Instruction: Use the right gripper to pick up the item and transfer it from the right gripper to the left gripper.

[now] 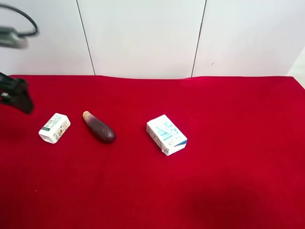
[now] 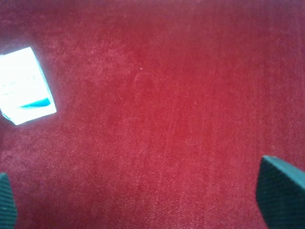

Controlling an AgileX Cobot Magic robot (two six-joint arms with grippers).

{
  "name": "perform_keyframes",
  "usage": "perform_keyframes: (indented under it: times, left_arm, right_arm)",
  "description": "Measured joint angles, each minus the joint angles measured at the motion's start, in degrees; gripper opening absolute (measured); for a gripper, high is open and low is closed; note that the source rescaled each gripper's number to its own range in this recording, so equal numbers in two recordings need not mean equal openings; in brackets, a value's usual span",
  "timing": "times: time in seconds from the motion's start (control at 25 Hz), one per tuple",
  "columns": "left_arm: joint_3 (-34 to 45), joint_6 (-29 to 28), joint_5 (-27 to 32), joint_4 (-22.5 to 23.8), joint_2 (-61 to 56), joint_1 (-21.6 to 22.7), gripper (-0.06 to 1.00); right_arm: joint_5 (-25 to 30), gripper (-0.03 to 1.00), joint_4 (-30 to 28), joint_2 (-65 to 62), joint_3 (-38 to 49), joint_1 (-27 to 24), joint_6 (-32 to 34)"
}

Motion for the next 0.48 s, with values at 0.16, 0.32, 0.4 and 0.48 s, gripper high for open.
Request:
perform_keyframes:
  times: [0.16,0.32,0.4,0.48]
  left_arm:
    - [0.00,-0.25,6.13,0.00,-11.33,0.00,1.00]
    - [0.00,-0.29,11.60,0.00,-22.32,0.00,1.00]
    - [0.00,-0.29,12.60,0.00,-27.97,0.00,1.00]
    - [0.07,-0.35,12.75,0.00,-33.48,0.00,1.00]
  right_arm:
    - [0.00,1.00,0.00,0.00,0.00,0.00,0.00]
    - [0.00,1.00,0.00,0.00,0.00,0.00,0.00]
    - [0.00,1.00,0.00,0.00,0.00,0.00,0.00]
    - [0.00,1.00,0.00,0.00,0.00,0.00,0.00]
